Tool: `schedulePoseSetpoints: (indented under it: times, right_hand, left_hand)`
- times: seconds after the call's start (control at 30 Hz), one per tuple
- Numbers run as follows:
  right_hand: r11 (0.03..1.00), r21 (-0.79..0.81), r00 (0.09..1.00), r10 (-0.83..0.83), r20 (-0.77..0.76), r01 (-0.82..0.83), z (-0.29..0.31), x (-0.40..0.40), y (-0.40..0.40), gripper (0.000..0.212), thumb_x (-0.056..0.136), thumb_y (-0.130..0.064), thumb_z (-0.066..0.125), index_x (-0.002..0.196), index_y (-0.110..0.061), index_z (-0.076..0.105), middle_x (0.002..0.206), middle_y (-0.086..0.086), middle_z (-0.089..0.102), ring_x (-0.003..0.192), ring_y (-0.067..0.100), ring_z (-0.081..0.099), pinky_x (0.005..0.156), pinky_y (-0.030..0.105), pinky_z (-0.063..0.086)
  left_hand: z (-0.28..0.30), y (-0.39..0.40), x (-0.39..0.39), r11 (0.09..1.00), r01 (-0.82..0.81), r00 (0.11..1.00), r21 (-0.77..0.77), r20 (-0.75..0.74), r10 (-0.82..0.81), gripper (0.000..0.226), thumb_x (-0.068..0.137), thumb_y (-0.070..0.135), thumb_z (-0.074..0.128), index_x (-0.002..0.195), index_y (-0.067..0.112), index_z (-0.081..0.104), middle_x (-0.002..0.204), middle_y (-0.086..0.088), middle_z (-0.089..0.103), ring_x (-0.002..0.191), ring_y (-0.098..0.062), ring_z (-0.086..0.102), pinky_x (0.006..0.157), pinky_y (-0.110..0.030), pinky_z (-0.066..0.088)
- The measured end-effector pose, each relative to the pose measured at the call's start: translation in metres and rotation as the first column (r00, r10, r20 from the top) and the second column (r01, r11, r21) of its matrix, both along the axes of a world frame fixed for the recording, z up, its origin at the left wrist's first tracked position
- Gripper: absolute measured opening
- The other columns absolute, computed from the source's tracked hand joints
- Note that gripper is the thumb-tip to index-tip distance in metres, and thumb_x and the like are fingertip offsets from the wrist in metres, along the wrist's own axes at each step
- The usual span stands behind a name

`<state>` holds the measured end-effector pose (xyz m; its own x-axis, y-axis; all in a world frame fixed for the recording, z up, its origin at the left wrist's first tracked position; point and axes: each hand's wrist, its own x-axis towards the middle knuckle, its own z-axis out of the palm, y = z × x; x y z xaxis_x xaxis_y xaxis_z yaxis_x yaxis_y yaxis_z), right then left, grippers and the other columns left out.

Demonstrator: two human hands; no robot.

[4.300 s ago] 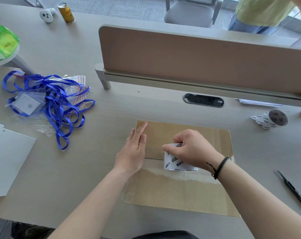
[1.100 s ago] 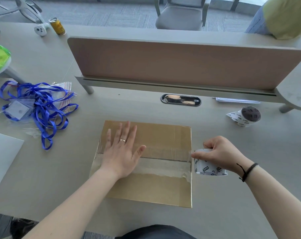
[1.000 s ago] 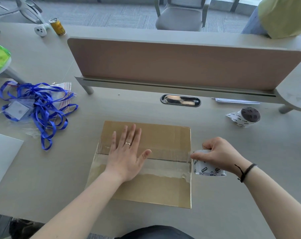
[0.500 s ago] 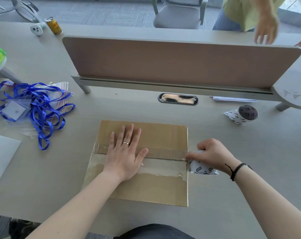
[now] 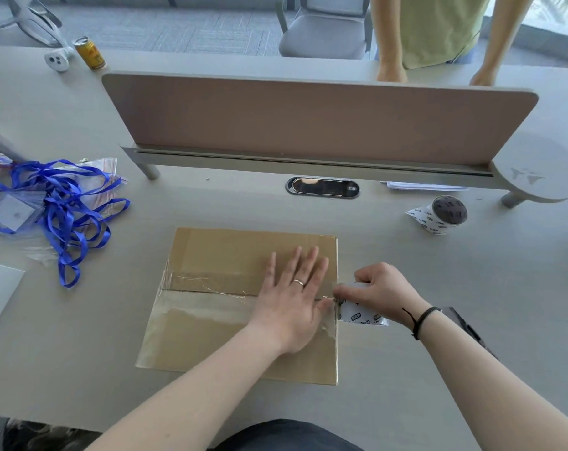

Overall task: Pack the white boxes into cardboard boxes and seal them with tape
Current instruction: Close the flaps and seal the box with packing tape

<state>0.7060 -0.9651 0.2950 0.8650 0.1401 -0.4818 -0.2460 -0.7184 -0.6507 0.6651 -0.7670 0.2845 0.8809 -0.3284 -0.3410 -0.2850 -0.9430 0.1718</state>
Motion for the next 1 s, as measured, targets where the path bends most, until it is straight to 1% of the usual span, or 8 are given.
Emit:
schedulePoseSetpoints:
  times: [0.1, 0.2, 0.4, 0.5, 0.63, 0.77, 0.87, 1.0]
  right_hand:
    - [1.000, -0.003, 1.000, -0.015, 0.006, 0.015, -0.001, 0.000, -0.002, 0.064, 0.069, -0.042, 0.080, 0.057, -0.022, 0.021, 0.057, -0.007, 0.018, 0.059, 0.017, 0.021, 0.056, 0.032, 0.020]
    - [1.000, -0.003, 1.000, -0.028, 0.010, 0.028, -0.003, -0.001, -0.004, 0.058, 0.070, -0.043, 0.079, 0.058, -0.021, 0.027, 0.056, -0.006, 0.023, 0.057, 0.017, 0.025, 0.054, 0.030, 0.023]
    - [0.998, 0.015, 0.998, -0.066, 0.004, 0.066, -0.007, -0.002, -0.005, 0.052, 0.071, -0.046, 0.080, 0.059, -0.019, 0.037, 0.057, -0.003, 0.033, 0.056, 0.018, 0.031, 0.051, 0.026, 0.029]
    - [0.997, 0.020, 0.997, -0.070, -0.024, 0.070, -0.006, -0.003, -0.006, 0.051, 0.071, -0.049, 0.080, 0.060, -0.018, 0.041, 0.056, -0.003, 0.038, 0.053, 0.018, 0.036, 0.044, 0.022, 0.034]
    - [0.996, 0.032, 0.996, -0.082, -0.044, 0.083, -0.006, -0.004, -0.007, 0.049, 0.065, -0.048, 0.082, 0.058, -0.019, 0.043, 0.055, -0.003, 0.039, 0.052, 0.018, 0.038, 0.043, 0.024, 0.038]
    - [0.994, 0.050, 0.995, -0.098, -0.032, 0.099, -0.006, -0.004, -0.009, 0.058, 0.067, -0.048, 0.085, 0.054, -0.020, 0.036, 0.051, -0.006, 0.036, 0.049, 0.016, 0.035, 0.042, 0.021, 0.034]
    - [0.992, 0.055, 0.993, -0.111, -0.024, 0.113, -0.006, -0.005, -0.009, 0.060, 0.069, -0.047, 0.086, 0.054, -0.020, 0.035, 0.050, -0.007, 0.035, 0.048, 0.015, 0.035, 0.039, 0.020, 0.032]
    - [0.992, 0.052, 0.993, -0.113, -0.037, 0.115, -0.005, -0.006, -0.010, 0.059, 0.066, -0.051, 0.086, 0.054, -0.019, 0.037, 0.051, -0.007, 0.038, 0.049, 0.015, 0.037, 0.041, 0.020, 0.033]
  left_hand:
    - [0.000, -0.017, 0.004, 0.998, 0.066, 0.998, 0.007, 0.012, -0.067, 0.065, 0.104, 0.054, 0.006, 0.157, 0.028, -0.020, 0.162, 0.010, -0.032, 0.146, -0.018, -0.037, 0.117, -0.056, -0.022]
    - [0.000, -0.018, 0.007, 0.993, 0.110, 0.994, 0.030, 0.014, -0.111, 0.065, 0.103, 0.054, 0.004, 0.157, 0.027, -0.020, 0.162, 0.010, -0.031, 0.147, -0.018, -0.036, 0.118, -0.058, -0.019]
    - [0.002, -0.018, 0.008, 0.993, 0.107, 0.994, 0.052, 0.008, -0.108, 0.063, 0.100, 0.061, 0.004, 0.155, 0.040, -0.020, 0.163, 0.013, -0.027, 0.149, -0.022, -0.032, 0.114, -0.065, -0.020]
    - [0.003, -0.017, 0.007, 0.996, 0.089, 0.996, 0.031, 0.007, -0.089, 0.062, 0.099, 0.064, 0.006, 0.154, 0.047, -0.017, 0.163, 0.013, -0.027, 0.149, -0.023, -0.033, 0.113, -0.064, -0.022]
    - [0.000, -0.001, 0.001, 0.999, 0.036, 0.999, 0.013, 0.027, -0.036, 0.070, 0.095, 0.074, 0.009, 0.154, 0.047, -0.017, 0.162, 0.012, -0.030, 0.149, -0.020, -0.033, 0.119, -0.055, -0.018]
    - [-0.003, 0.038, -0.008, 0.999, -0.034, 0.999, 0.020, 0.036, 0.034, 0.072, 0.098, 0.070, 0.009, 0.154, 0.039, -0.023, 0.159, 0.013, -0.036, 0.149, -0.016, -0.031, 0.123, -0.042, -0.016]
    - [-0.004, 0.063, -0.010, 0.994, -0.103, 0.994, 0.025, 0.028, 0.103, 0.072, 0.098, 0.069, 0.007, 0.154, 0.038, -0.025, 0.157, 0.014, -0.039, 0.148, -0.016, -0.032, 0.123, -0.038, -0.018]
    - [-0.003, 0.077, -0.010, 0.986, -0.162, 0.987, 0.032, 0.024, 0.161, 0.077, 0.091, 0.077, 0.001, 0.151, 0.040, -0.029, 0.155, 0.013, -0.042, 0.146, -0.015, -0.036, 0.123, -0.037, -0.018]
